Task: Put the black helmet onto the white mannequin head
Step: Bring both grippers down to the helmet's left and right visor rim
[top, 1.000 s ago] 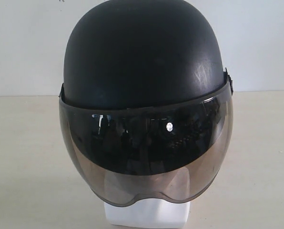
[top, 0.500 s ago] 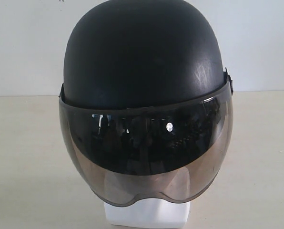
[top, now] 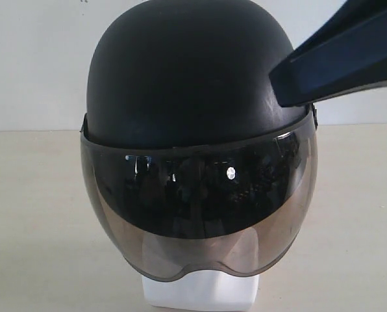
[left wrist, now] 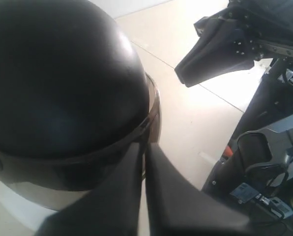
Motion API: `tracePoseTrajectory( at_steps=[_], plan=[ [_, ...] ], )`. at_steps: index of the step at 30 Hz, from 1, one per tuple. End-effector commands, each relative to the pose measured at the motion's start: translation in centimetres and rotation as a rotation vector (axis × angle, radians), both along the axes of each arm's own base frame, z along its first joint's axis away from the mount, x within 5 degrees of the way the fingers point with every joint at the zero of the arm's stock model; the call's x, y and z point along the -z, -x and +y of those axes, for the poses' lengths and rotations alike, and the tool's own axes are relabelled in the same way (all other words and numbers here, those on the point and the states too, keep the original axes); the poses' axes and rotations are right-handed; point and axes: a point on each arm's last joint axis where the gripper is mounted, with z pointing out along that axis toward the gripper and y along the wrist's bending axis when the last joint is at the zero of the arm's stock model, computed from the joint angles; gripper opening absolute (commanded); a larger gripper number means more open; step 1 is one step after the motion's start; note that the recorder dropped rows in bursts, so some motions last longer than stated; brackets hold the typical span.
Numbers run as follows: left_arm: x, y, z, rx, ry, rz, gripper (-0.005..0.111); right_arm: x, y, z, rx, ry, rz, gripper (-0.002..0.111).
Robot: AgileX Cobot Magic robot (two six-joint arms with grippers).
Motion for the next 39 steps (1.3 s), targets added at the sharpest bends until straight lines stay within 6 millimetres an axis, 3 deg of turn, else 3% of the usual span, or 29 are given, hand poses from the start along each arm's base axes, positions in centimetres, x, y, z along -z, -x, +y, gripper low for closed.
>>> tracePoseTrajectory(
  at_steps=[1,13,22,26,36,39],
  plan=[
    [0.1,-0.6,-0.4,0.012,-0.003,0.002,0.004,0.8,-0.7,0.8,0.023,-0.027,-0.087,0.012],
    [1.9,-4.4,-1.7,0.007,-0.057,0.027,0.004,2.4,-1.8,0.4,0.097,0.037,-0.125,0.012],
    [4.7,-5.1,-2.0,0.011,-0.066,0.042,0.004,2.7,-2.0,0.2,0.127,0.071,-0.121,0.012],
    [5.9,-5.2,-2.0,0.022,-0.088,0.048,0.004,4.9,-2.2,0.2,0.139,0.099,-0.066,0.012],
    [6.3,-6.8,-2.9,0.016,-0.015,0.019,0.004,5.2,-2.4,0.2,0.152,0.097,-0.072,0.012],
    [7.2,-7.7,-3.2,0.021,-0.047,0.056,0.004,5.2,-2.4,0.2,0.151,0.099,-0.07,0.012]
  ],
)
